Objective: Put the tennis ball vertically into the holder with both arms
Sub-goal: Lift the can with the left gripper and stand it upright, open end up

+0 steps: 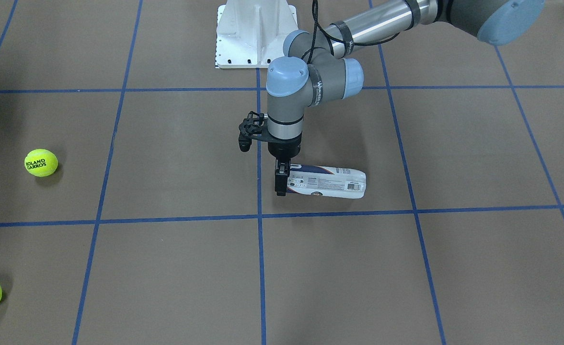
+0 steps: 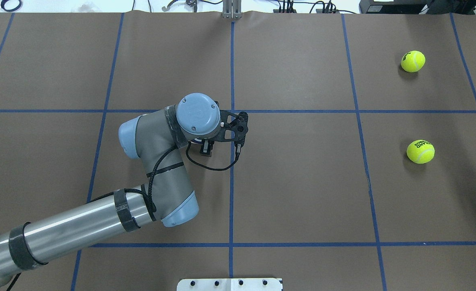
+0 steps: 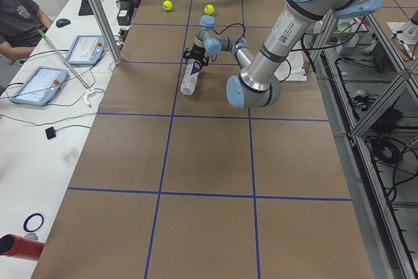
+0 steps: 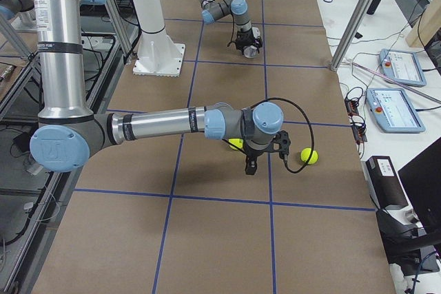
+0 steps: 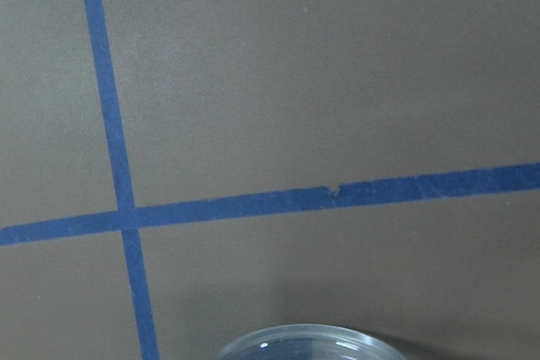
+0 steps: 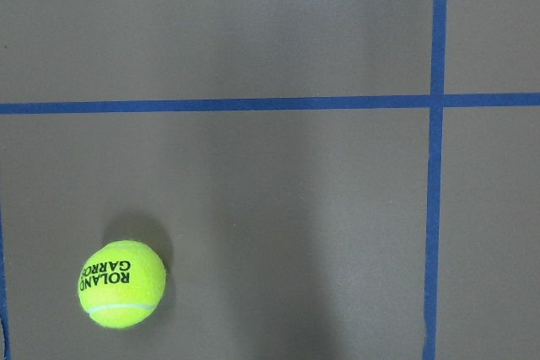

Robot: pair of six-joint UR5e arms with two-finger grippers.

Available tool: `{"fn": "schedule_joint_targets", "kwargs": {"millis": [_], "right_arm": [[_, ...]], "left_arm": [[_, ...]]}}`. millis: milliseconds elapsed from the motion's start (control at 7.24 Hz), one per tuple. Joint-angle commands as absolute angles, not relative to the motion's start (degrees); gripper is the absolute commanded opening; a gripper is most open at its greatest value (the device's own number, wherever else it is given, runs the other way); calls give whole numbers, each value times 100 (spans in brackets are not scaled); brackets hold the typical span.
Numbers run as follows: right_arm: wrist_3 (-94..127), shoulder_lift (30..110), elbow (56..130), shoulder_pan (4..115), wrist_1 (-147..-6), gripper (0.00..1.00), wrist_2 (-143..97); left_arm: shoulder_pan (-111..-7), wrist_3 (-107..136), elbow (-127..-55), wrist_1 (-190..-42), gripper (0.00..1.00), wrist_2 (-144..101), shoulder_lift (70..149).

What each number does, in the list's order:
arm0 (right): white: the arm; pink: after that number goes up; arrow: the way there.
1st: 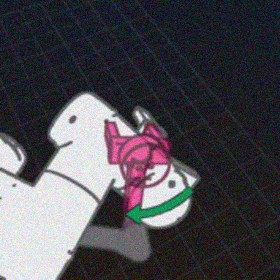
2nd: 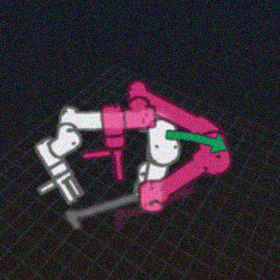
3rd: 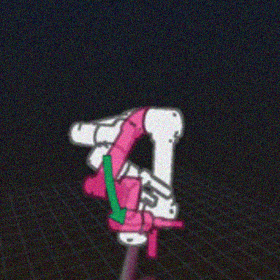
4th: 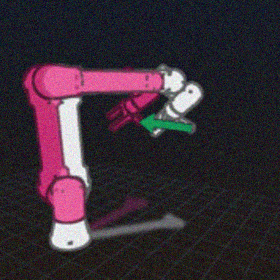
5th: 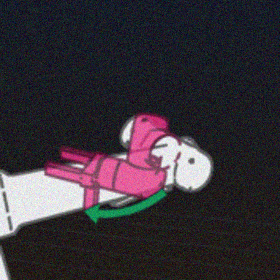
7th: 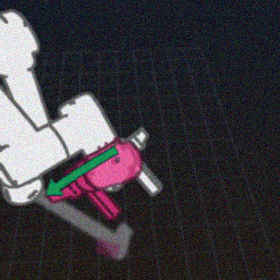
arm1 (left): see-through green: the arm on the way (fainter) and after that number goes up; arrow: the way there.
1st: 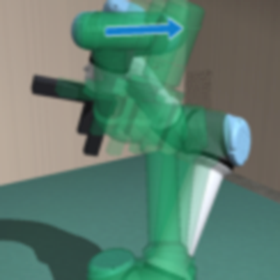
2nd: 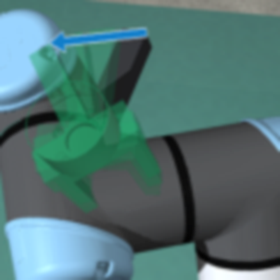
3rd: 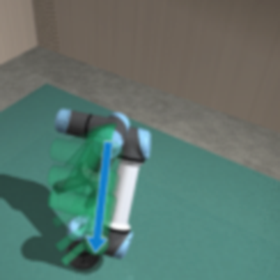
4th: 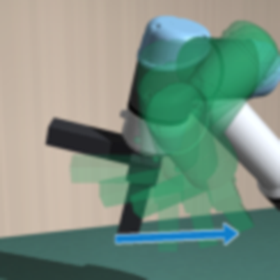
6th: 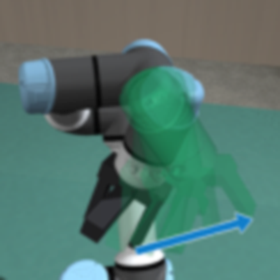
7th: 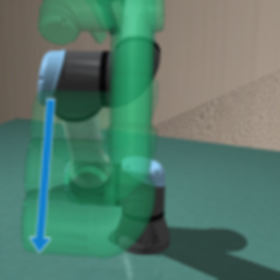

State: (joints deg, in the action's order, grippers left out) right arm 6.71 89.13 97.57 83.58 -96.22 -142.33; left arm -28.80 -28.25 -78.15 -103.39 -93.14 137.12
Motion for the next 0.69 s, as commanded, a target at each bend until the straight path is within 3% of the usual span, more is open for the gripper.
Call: {"fn": "schedule_joint_targets", "kwargs": {"millis": [0,276,553], "right_arm": [[677,8912,9765,8358,-9624,100,-14229],[677,8912,9773,8358,-9615,100,-14229],[677,8868,9782,8358,-9615,100,-14230]], "left_arm": [[-2883,-2813,-7796,-10336,86,-9308,13720],[-2900,-2786,-7840,-10397,76,-9316,13746],[-2935,-2394,-7840,-11201,76,-9316,13737]]}}
